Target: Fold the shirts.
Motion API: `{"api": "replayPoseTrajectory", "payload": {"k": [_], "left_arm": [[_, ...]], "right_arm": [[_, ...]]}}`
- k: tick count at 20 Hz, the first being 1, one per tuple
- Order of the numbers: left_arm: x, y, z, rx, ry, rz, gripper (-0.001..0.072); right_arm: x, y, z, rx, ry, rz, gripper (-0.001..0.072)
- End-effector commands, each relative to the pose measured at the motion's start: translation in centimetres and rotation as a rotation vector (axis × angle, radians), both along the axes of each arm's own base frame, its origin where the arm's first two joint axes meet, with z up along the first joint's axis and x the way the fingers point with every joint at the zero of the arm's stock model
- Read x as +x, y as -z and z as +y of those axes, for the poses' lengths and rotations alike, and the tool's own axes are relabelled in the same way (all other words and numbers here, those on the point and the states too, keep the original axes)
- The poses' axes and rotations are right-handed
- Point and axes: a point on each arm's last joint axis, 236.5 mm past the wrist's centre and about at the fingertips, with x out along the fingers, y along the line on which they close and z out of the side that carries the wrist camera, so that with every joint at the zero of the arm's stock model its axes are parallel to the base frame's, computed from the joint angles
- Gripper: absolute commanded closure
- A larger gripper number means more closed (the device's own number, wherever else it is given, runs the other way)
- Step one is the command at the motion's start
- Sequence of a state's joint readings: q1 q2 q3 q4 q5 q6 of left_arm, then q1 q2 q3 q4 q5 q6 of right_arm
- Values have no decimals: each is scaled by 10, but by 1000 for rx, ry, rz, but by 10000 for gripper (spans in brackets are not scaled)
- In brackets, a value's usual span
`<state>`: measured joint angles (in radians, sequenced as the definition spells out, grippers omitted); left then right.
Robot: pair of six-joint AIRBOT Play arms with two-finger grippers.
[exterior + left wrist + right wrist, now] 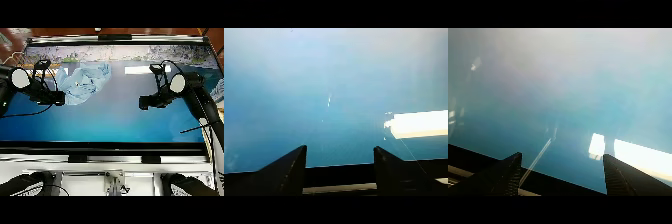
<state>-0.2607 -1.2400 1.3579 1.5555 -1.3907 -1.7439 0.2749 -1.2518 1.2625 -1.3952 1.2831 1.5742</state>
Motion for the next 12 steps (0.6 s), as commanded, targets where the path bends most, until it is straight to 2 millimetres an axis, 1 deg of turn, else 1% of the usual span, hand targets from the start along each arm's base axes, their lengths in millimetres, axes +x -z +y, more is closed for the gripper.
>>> {"api": "replayPoseTrajectory", "payload": {"k": [1, 12], "left_arm": [[0, 1, 0, 0, -1, 1, 218], [2, 0, -1, -5, -1, -7, 218]], "right_arm": [[0, 0, 0, 1, -1, -1, 105], [0, 0, 0, 1, 0, -1, 105]]}}
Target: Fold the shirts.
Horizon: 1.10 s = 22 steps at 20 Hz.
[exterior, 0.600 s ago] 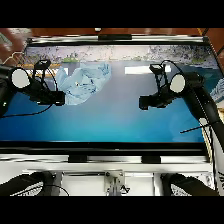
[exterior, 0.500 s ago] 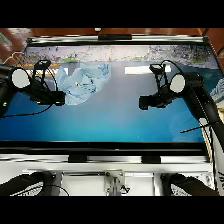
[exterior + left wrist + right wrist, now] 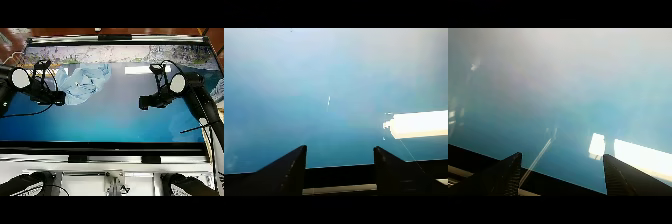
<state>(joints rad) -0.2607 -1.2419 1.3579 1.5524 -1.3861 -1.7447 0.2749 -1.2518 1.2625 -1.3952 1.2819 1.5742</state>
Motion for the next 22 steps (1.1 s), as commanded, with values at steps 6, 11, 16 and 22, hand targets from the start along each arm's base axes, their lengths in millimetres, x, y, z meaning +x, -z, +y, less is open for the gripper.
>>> {"api": "replayPoseTrajectory", "payload": {"k": [6, 11, 16, 22], "left_arm": [[6, 6, -1, 2, 3, 0, 202], [46, 22, 32, 39, 7, 13, -13], [125, 49, 98, 34, -149, -20, -13], [157, 140, 94, -2, -128, 61, -13]], "right_arm": [[1, -1, 1, 4, 4, -3, 104], [14, -5, 3, 34, 66, -45, 104], [13, -5, 4, 36, 70, -43, 104], [16, -8, 12, 74, 74, -55, 104]]}}
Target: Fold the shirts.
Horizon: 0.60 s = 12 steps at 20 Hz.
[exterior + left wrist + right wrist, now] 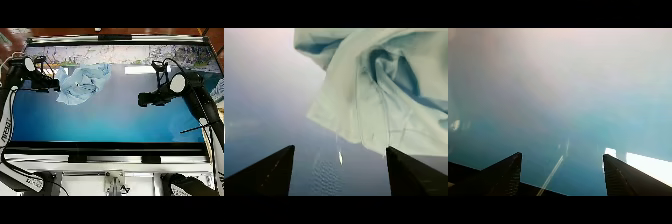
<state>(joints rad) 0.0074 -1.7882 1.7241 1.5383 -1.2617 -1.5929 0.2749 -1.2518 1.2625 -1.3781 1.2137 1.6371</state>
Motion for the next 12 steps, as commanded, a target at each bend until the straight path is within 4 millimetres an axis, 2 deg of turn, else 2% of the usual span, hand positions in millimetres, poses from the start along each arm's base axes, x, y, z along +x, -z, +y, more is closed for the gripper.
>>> {"api": "replayPoseTrajectory", "payload": {"k": [1, 3, 7, 8, 9, 10, 11, 12], "left_arm": [[19, 46, -8, -51, -4, 15, -13], [22, 59, -20, -77, 2, 21, -13], [35, 58, -32, -78, 14, -37, -8], [37, 58, -34, -77, 17, -43, 48], [37, 59, -35, -77, 18, -43, 225], [37, 59, -35, -77, 19, -42, 514], [36, 57, -34, -76, 20, -39, 650], [34, 55, -33, -75, 22, -33, 654]], "right_arm": [[6, -4, 5, 26, 6, -26, 104], [12, -6, 6, 29, 9, -56, 104], [30, -13, 9, 47, 12, -135, 104], [36, -13, 12, 59, 19, -149, 104], [43, -10, 19, 90, 30, -156, 104], [51, -6, 30, 145, 47, -157, 104], [61, -1, 43, 209, 71, -159, 104], [72, 4, 52, 256, 87, -168, 104]]}}
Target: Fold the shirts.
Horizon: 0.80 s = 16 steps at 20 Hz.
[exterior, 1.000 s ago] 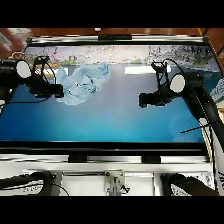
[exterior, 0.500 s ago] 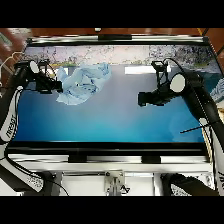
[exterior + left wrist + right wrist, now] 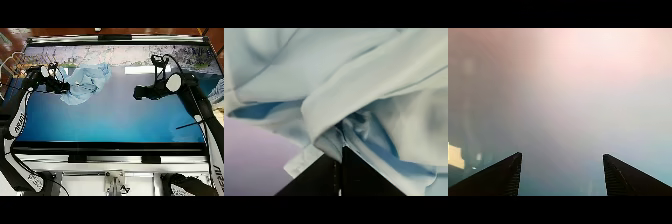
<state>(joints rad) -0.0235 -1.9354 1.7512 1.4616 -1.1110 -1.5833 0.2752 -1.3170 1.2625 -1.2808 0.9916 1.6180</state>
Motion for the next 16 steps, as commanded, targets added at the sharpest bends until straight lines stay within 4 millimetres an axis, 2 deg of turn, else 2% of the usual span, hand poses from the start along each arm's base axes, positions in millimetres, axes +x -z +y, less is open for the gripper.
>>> {"api": "replayPoseTrajectory", "payload": {"k": [1, 4, 6, 8, 10, 12, 14, 16], "left_arm": [[-2, -5, 0, -2, 3, 9, 654], [-12, -29, 1, 17, 89, 23, 655], [-23, -48, -1, 13, 98, 31, 655], [-43, -59, -9, 12, 124, 82, 655], [-67, -60, -18, 13, 148, 125, 656], [-100, -46, -24, 11, 155, 190, 656], [-137, -28, -24, 9, 133, 239, 656], [-168, -25, -20, 7, 111, 241, 656]], "right_arm": [[37, 11, 32, 167, 59, -46, 104], [61, 30, 48, 203, 42, -28, 104], [82, 27, 60, 236, 28, -46, 104], [100, 21, 70, 267, 29, -62, 104], [110, 20, 83, 310, 12, -50, 104], [107, 29, 96, 304, -32, -38, 104], [90, 44, 114, 280, -104, 1, 102], [72, 57, 131, 259, -177, 41, 73]]}}
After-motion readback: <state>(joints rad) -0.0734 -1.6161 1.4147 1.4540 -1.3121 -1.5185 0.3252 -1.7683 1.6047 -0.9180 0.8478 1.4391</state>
